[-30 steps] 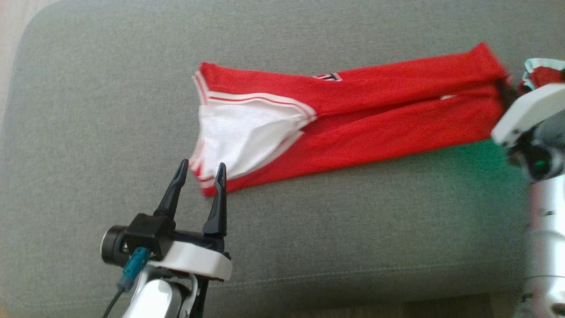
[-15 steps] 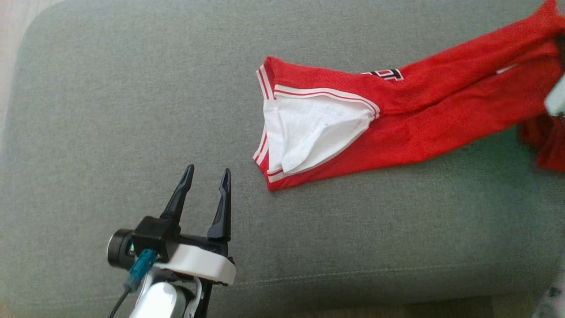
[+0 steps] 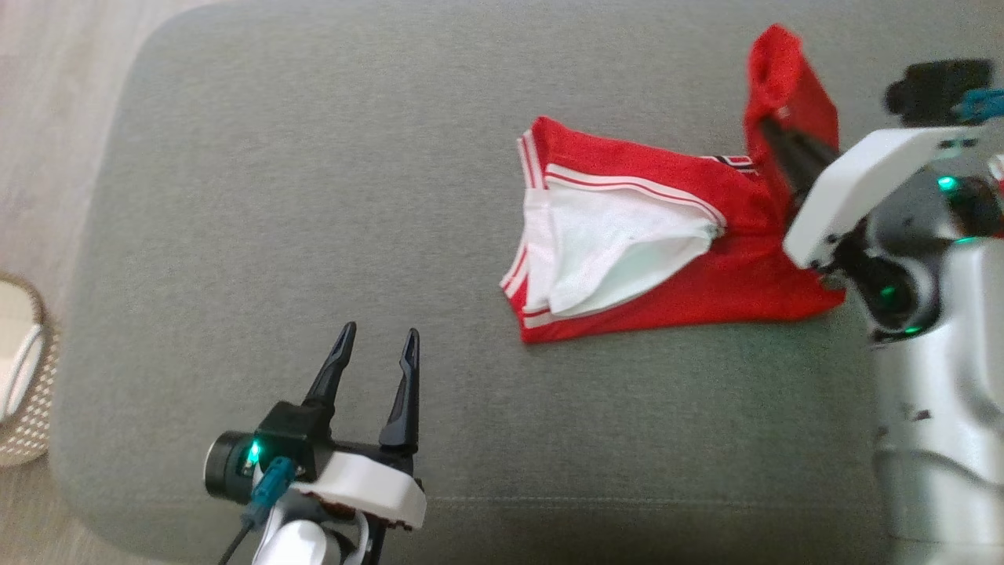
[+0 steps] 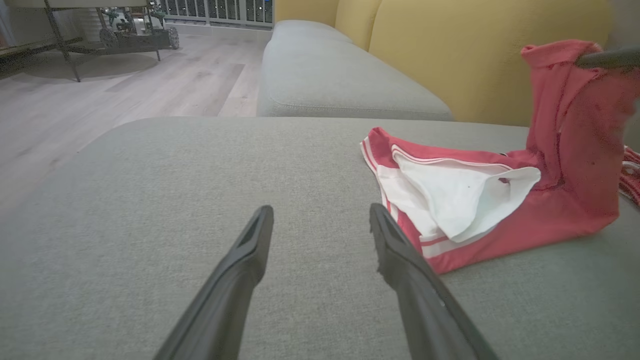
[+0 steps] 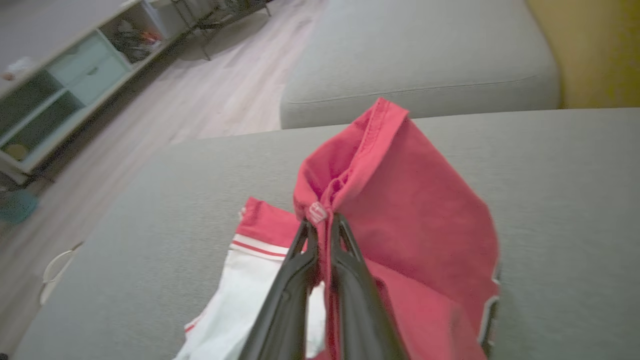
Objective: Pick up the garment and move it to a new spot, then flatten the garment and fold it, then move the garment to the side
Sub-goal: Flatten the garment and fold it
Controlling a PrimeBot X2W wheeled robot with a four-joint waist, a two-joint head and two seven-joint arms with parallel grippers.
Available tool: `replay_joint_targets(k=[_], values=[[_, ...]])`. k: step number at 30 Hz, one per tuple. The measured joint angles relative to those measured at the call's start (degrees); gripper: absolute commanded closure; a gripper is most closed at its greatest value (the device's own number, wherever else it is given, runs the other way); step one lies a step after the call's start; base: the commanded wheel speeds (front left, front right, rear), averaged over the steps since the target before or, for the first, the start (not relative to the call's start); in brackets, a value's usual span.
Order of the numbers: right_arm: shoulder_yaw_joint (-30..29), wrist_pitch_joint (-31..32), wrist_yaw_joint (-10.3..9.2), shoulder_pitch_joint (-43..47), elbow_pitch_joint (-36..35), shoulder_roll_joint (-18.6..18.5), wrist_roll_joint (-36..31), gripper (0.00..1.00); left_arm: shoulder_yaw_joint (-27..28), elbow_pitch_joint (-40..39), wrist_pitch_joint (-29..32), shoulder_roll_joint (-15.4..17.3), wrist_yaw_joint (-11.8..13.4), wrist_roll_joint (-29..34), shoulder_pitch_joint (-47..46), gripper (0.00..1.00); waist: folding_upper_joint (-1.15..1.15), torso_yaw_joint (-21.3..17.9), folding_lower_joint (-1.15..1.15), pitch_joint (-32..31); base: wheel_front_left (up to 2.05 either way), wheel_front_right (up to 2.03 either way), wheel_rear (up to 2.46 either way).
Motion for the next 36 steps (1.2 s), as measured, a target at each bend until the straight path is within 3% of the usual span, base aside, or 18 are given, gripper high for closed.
replay_joint_targets(k=[14, 22, 23, 24, 25, 28, 31, 36], values=[[11.6, -11.7, -0.01, -3.9, 18.6, 0.0, 9.0, 1.00, -1.7, 1.0, 0.1, -0.3, 0.0, -0.7, 1.0, 0.00, 0.00, 7.8, 0.00, -1.3, 0.00, 0.00, 0.00], [16.2, -14.3, -0.01, -6.2, 27.7, -0.1, 11.4, 0.98, -1.8, 1.6, 0.1, -0.5, 0.0, -1.5, 1.0, 0.00, 0.00, 9.1, 0.00, -1.4, 0.00, 0.00, 0.00], [16.9, -14.7, -0.01, -6.2, 28.5, -0.1, 12.1, 0.72, -1.8, 1.6, 0.1, -0.6, 0.0, -1.6, 1.0, 0.00, 0.00, 9.1, 0.00, -1.4, 0.00, 0.00, 0.00], [17.7, -14.9, -0.01, -6.2, 29.0, -0.1, 12.8, 0.20, -1.8, 1.7, 0.1, -0.6, 0.0, -1.6, 1.0, 0.00, 0.00, 8.9, 0.00, -1.4, 0.00, 0.00, 0.00], [18.6, -15.3, -0.01, -6.2, 29.1, -0.1, 13.9, 0.00, -1.8, 1.8, 0.1, -0.7, 0.0, -1.6, 1.0, 0.00, 0.00, 8.8, 0.00, -1.4, 0.00, 0.00, 0.00], [21.4, -16.9, -0.01, -6.2, 28.3, -0.1, 18.8, 0.00, -1.8, 1.9, 0.1, -0.8, 0.1, -1.6, 1.0, 0.00, 0.00, 8.0, 0.00, -1.5, 0.00, 0.00, 0.00], [21.8, -19.9, -0.01, -7.0, 26.9, 0.0, 19.4, 0.00, -1.6, 1.8, 0.1, -0.9, 0.6, -1.6, 1.0, 0.00, 0.00, 6.8, 0.00, -1.7, 0.00, 0.00, 0.00], [16.0, -24.5, 0.00, -9.2, 23.2, -0.6, 10.9, 0.00, -1.4, 1.5, 0.1, -0.8, 0.8, -2.1, 1.3, 0.00, 0.00, 4.8, 0.00, -2.3, 0.00, 0.00, 0.00]])
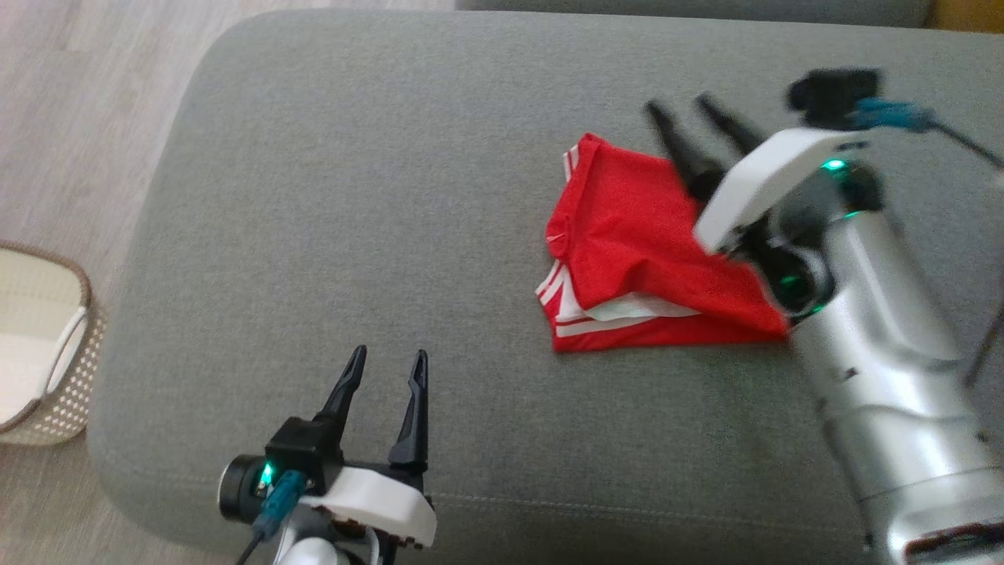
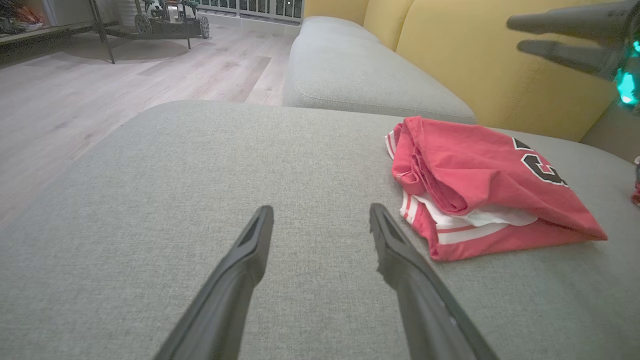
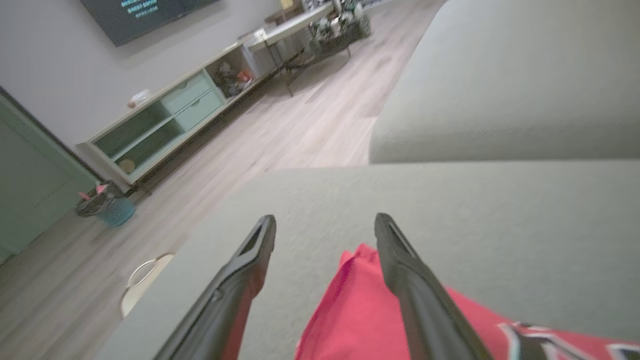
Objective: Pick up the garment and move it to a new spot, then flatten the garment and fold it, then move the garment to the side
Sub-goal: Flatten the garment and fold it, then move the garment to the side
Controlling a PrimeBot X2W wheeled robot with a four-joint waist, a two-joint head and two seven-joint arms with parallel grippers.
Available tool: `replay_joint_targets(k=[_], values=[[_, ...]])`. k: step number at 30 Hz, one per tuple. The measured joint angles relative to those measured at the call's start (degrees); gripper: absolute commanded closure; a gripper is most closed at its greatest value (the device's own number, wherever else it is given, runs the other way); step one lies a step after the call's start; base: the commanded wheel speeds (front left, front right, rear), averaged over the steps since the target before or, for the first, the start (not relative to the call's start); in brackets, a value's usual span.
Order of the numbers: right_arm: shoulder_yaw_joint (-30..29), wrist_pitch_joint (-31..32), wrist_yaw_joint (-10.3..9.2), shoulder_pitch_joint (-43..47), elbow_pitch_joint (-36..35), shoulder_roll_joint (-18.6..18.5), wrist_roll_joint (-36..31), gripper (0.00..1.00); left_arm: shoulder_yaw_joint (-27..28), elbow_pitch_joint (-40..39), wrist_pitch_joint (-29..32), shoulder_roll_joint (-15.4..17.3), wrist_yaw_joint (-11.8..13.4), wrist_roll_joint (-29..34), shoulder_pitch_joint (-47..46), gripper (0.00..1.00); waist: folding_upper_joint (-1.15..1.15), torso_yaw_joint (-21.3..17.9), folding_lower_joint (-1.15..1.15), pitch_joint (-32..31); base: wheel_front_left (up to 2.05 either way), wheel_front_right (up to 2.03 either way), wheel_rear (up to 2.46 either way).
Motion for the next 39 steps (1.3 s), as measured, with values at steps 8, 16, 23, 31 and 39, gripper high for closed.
replay_joint_targets(k=[8, 16, 23, 31, 39], values=[[-6.8, -6.8, 0.00, 7.6, -10.7, -4.6, -10.5, 0.00, 2.1, -2.1, -0.1, 0.4, 1.3, -0.7, 1.4, 0.00, 0.00, -3.1, 0.00, -1.0, 0.00, 0.00, 0.00], [-9.6, -16.1, 0.00, 21.5, -15.1, -2.8, -14.8, 0.00, 2.3, -2.9, -0.1, 0.7, 1.3, -0.9, 2.0, 0.00, 0.00, -5.4, 0.00, -3.1, 0.00, 0.00, 0.00], [-9.9, -22.7, 0.00, 37.8, -20.2, -0.1, -19.1, 0.00, 3.7, -3.6, -0.1, 1.5, 2.6, -0.9, 5.5, 0.00, 0.00, -6.4, 0.00, -6.4, 0.00, 0.00, 0.00], [-10.8, -24.1, 0.00, 43.5, -21.9, 0.8, -23.9, 0.00, 5.3, -5.8, -0.1, 1.7, 2.7, 1.5, 6.7, 0.00, 0.00, -7.9, 0.00, -8.7, 0.00, 0.00, 0.00], [-10.8, -24.2, 0.00, 45.6, -25.9, 1.5, -25.7, 0.00, 8.5, -8.8, -0.1, 1.0, 2.2, 4.1, 10.0, 0.00, 0.00, -8.8, 0.00, -10.3, 0.00, 0.00, 0.00]])
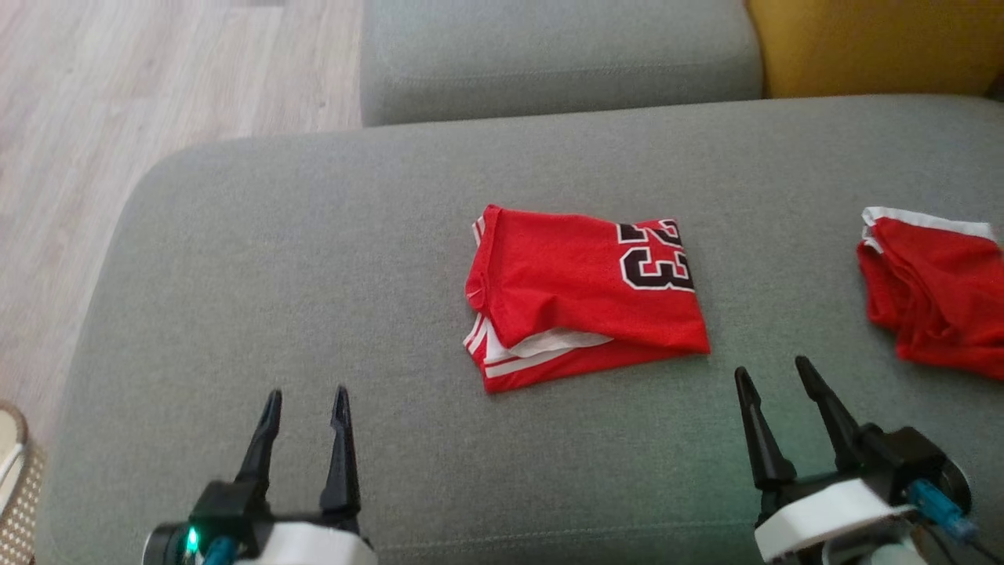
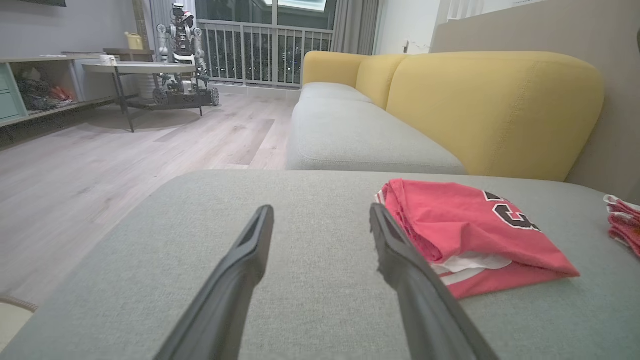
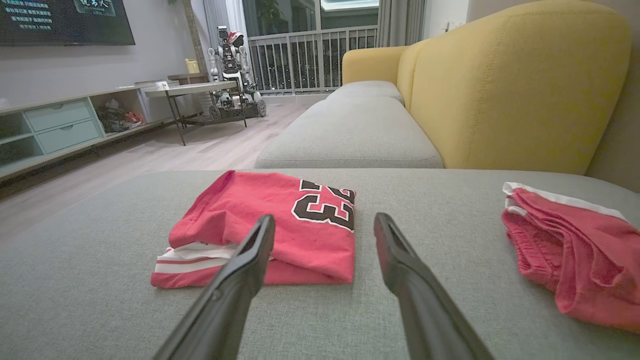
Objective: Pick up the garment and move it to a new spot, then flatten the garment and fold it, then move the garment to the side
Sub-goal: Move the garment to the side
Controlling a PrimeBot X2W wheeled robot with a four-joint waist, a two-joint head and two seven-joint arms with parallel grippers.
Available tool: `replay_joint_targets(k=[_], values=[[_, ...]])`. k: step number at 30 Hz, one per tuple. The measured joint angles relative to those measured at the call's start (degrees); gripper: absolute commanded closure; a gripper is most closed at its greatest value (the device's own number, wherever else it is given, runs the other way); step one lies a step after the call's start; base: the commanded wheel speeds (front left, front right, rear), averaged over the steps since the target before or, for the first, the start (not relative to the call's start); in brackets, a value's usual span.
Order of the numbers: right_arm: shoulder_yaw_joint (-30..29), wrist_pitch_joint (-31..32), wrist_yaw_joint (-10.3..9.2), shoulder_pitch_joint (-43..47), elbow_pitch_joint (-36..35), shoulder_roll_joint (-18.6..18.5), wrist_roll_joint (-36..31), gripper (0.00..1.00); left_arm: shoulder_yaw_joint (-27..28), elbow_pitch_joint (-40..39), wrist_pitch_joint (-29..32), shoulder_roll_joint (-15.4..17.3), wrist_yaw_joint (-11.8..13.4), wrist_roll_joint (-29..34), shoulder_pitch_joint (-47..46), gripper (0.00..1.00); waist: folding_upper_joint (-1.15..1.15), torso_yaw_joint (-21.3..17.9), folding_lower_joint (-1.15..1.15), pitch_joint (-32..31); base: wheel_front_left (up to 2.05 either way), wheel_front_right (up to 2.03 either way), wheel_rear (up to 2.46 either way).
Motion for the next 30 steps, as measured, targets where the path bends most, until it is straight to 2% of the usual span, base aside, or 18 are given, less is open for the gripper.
replay_joint_targets(k=[18, 30], values=[[1.5, 0.0, 0.00, 1.1, 0.1, 0.1, 3.0, 0.00, 3.3, 2.5, 0.0, -1.9, -3.9, 2.7, 3.4, 0.00, 0.00, -0.6, 0.00, -2.3, 0.00, 0.00, 0.00], [1.7, 0.0, 0.00, 1.1, 0.5, 0.1, 3.0, 0.00, 4.2, 3.0, 0.0, -2.8, -4.8, 3.8, 3.6, 0.00, 0.00, 0.1, 0.00, -1.9, 0.00, 0.00, 0.00]])
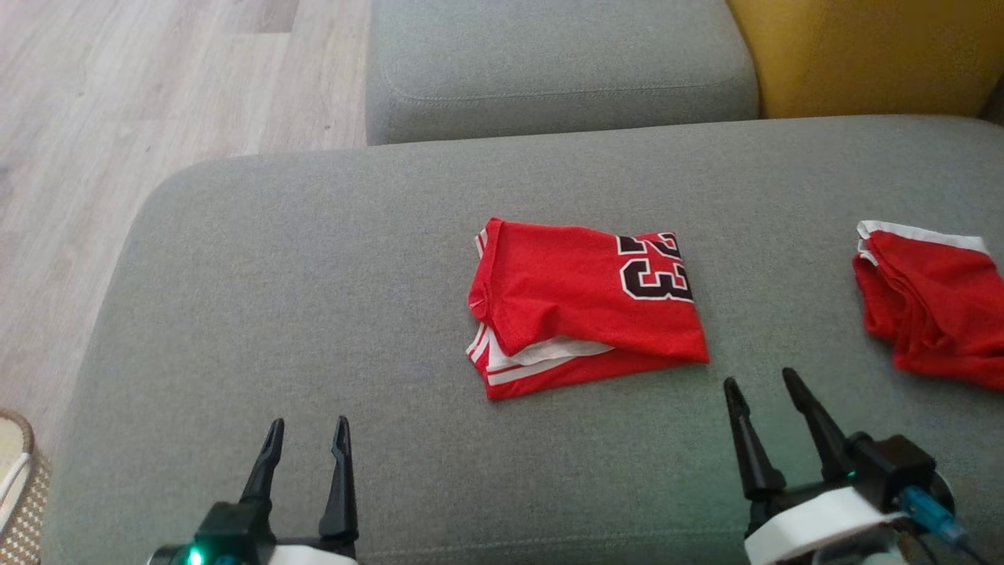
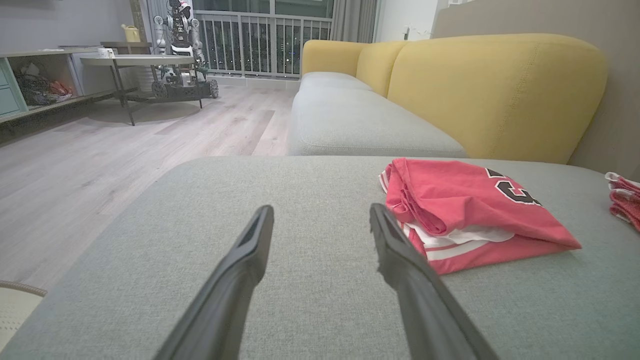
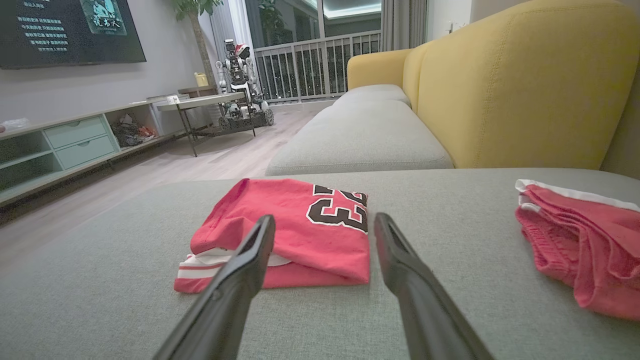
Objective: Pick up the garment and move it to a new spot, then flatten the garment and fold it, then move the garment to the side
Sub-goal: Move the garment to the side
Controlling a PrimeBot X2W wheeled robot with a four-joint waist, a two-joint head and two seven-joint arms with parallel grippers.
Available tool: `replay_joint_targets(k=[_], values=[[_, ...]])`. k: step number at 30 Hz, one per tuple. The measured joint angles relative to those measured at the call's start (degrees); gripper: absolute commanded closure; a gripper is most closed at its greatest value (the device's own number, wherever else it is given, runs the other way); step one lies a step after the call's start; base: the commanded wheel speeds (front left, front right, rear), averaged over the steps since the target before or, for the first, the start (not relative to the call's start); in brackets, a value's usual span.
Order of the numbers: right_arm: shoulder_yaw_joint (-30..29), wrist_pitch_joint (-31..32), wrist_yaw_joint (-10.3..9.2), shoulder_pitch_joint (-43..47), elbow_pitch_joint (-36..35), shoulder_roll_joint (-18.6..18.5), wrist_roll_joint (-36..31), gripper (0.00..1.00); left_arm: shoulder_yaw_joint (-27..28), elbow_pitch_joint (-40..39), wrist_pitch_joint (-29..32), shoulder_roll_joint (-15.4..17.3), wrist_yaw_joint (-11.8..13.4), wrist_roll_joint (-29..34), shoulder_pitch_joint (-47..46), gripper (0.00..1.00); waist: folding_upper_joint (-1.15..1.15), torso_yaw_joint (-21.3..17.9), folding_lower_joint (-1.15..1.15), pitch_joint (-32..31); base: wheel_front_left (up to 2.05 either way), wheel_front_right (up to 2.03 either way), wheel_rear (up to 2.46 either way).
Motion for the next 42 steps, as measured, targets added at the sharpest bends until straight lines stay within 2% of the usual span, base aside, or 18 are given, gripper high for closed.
replay_joint_targets(k=[6, 11, 15, 21, 27, 30, 35, 36, 38, 39, 42], values=[[1.3, 0.0, 0.00, -0.9, 4.3, 0.0, 3.3, 0.00, 0.0, 0.4, 0.0, -0.2, -0.2, 0.3, 0.0, 0.00, 0.00, 0.7, 0.00, 1.0, 0.00, 0.00, 0.00], [1.8, 0.2, 0.00, -8.5, 15.5, 0.1, 9.5, 0.00, -0.4, 0.8, 0.0, -0.2, -0.7, 0.7, -0.4, 0.00, 0.00, 1.7, 0.00, 2.3, 0.00, 0.00, 0.00], [1.5, 3.7, 0.00, -17.6, 24.1, -0.1, 15.0, 0.00, -1.2, 1.2, 0.0, -0.3, -1.2, 0.8, -1.3, 0.00, 0.00, 3.2, 0.00, 3.3, 0.00, 0.00, 0.00], [0.0, 8.4, 0.00, -27.8, 34.7, -4.3, 22.3, 0.00, -3.0, 1.2, 0.0, -0.4, -1.3, 1.0, -3.3, 0.00, 0.00, 6.0, 0.00, 6.0, 0.00, 0.00, 0.00], [-1.6, 11.6, -0.01, -34.9, 41.4, -7.7, 27.6, 0.00, -4.2, 1.3, 0.0, -0.4, -1.5, -0.1, -5.5, 0.00, 0.00, 8.1, 0.00, 9.1, 0.00, 0.00, 0.00], [-1.6, 13.7, -0.01, -38.6, 44.6, -9.2, 29.3, 0.00, -5.3, 1.2, 0.0, -0.4, -1.1, -0.8, -6.6, 0.00, 0.00, 9.2, 0.00, 11.1, 0.00, 0.00, 0.00], [1.7, 17.8, 0.00, -42.1, 49.4, -10.0, 29.7, 0.00, -6.3, 1.0, 0.0, -0.5, -0.3, -0.9, -8.6, 0.00, 0.00, 10.5, 0.00, 14.0, 0.00, 0.00, 0.00], [2.1, 18.2, 0.00, -42.5, 50.3, -10.0, 29.7, 0.07, -6.5, 1.0, 0.0, -0.5, -0.1, -0.9, -8.8, 0.00, 0.00, 10.7, 0.00, 14.4, 0.00, 0.00, 0.00], [2.9, 19.2, 0.00, -44.0, 51.8, -10.5, 29.4, 0.62, -7.1, 1.1, 0.0, -0.5, 0.0, -1.4, -9.4, 0.00, 0.00, 11.1, 0.00, 15.0, 0.00, 0.00, 0.00], [3.3, 19.5, 0.00, -44.8, 52.5, -10.6, 29.2, 1.00, -7.3, 1.1, 0.0, -0.5, 0.1, -1.4, -9.6, 0.00, 0.00, 11.2, 0.00, 15.1, 0.00, 0.00, 0.00], [4.5, 19.4, 0.00, -45.6, 53.3, -10.2, 29.1, 1.00, -7.3, 1.2, 0.0, -0.6, 0.5, -1.4, -9.9, 0.00, 0.00, 11.0, 0.00, 15.0, 0.00, 0.00, 0.00]])
